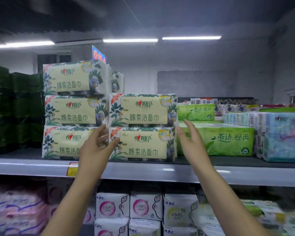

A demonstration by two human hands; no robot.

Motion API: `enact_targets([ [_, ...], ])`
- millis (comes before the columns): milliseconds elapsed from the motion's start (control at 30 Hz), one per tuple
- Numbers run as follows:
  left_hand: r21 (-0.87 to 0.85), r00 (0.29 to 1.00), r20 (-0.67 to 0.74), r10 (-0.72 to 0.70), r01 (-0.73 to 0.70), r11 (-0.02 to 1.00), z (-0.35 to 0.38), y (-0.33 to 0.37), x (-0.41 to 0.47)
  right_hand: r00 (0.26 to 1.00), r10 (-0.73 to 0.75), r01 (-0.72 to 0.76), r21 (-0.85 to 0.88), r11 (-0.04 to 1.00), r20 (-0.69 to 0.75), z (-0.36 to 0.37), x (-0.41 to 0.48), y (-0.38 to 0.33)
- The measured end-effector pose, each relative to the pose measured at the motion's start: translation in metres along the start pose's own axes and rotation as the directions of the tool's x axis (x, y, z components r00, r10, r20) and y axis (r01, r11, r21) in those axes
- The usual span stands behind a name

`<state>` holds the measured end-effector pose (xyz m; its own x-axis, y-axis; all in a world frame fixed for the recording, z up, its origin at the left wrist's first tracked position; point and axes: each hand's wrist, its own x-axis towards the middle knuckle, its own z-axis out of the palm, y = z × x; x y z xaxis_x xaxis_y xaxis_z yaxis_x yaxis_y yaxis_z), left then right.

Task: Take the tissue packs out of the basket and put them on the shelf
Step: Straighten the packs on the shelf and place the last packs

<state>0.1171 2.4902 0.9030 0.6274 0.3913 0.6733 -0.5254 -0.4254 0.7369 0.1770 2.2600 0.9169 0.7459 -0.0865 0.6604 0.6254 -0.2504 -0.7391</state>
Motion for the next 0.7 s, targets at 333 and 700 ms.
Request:
enact_targets([
  [333,-0.142,0.977,0.032,-0.211,0.213,0.967,0.013,-0.004,-0.071,0.997,0.077,-0.08,0.189,0.979,0.025,-0.028,-0.057,0.016],
  [700,-0.127,0.925,0.084,-0.371,0.379,0.917,0.004,-0.015,-0.172,0.946,0.222,-0.261,0.148,0.954,0.236,-0.051,-0.145,0.054],
])
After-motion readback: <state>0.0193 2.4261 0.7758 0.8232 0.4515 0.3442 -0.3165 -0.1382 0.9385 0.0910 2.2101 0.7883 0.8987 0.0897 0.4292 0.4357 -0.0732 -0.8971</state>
